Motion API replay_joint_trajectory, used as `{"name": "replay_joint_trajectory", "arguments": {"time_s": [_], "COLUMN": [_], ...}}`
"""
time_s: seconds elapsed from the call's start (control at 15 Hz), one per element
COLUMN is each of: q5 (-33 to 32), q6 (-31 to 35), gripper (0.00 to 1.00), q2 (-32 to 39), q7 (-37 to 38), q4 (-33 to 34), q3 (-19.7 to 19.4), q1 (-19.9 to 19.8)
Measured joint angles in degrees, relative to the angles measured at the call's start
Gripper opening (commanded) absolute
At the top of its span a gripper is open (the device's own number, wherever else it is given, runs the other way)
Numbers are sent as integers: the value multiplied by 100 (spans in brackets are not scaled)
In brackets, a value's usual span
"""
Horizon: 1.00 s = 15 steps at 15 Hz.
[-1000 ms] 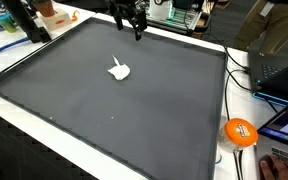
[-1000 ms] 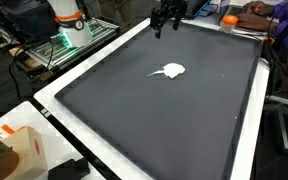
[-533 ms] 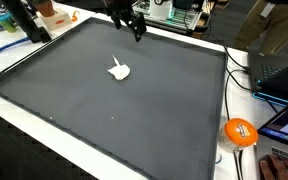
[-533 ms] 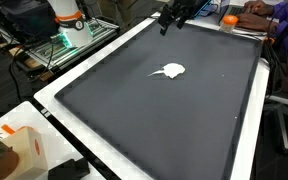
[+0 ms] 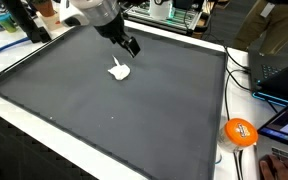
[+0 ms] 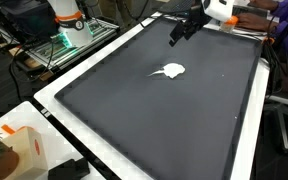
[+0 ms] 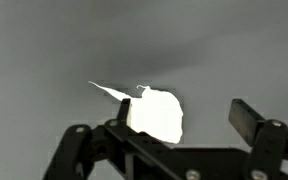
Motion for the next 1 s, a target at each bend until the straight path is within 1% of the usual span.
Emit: {"name": "replay_joint_trajectory", "arguments": {"time_s": [0.13, 0.67, 1.0], "q5": [0, 0, 2], "q6": [7, 37, 71], "gripper": [100, 100, 100], "q2": [102, 92, 340], "q7": [-11, -11, -101], "q4": [74, 133, 427], "q3": [-20, -29, -68], "q1": [-8, 17, -44]}}
